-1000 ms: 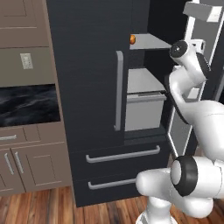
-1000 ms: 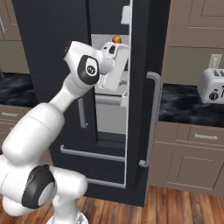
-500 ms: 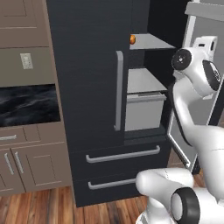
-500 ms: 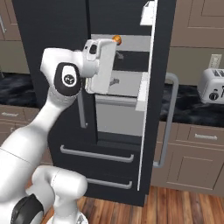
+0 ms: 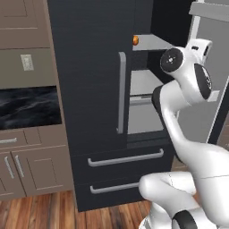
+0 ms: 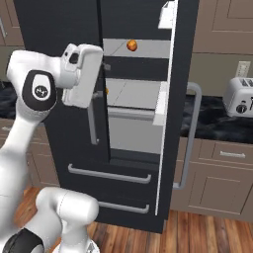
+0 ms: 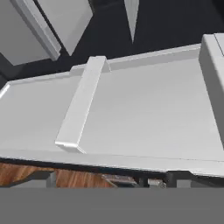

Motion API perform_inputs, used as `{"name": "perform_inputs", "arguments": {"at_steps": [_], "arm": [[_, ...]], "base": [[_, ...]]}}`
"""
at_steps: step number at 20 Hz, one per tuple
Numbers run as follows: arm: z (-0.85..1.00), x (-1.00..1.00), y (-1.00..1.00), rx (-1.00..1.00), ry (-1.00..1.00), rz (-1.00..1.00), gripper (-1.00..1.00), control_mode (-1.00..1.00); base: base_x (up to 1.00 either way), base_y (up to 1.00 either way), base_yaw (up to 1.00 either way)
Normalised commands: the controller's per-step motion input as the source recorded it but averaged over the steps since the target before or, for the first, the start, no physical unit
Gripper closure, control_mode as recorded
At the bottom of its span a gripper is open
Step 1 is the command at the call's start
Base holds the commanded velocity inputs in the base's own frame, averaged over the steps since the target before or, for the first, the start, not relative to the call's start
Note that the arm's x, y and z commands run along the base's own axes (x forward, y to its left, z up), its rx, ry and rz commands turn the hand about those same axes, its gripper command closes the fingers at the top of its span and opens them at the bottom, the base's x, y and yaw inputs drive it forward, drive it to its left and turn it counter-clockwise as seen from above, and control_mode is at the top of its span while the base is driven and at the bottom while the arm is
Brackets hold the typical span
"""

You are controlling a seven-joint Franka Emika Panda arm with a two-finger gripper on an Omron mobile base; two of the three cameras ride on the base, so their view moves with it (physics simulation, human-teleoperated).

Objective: Retrieve the peach and orange from the fridge and place them into the bowl on the dining table.

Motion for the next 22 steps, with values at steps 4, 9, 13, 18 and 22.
{"name": "perform_inputs", "arguments": {"at_steps": [4,9,13,18,22], "arm": [[-0.06,-0.47,0.84,0.47,-0.24,0.0,-1.0,-1.0],[-0.77,-0.5,0.64,0.56,-0.51,0.09,-1.0,-1.0],[-0.97,-0.2,0.37,0.6,-0.52,0.16,-1.0,-1.0],[-0.46,0.01,0.36,0.69,-0.25,0.08,-1.0,-1.0],[0.01,0.07,0.31,0.64,-0.02,0.03,-1.0,-1.0]], "base": [[0.0,0.0,0.0],[0.0,0.0,0.0],[0.0,0.0,0.0],[0.0,0.0,0.0],[0.0,0.0,0.0]]}}
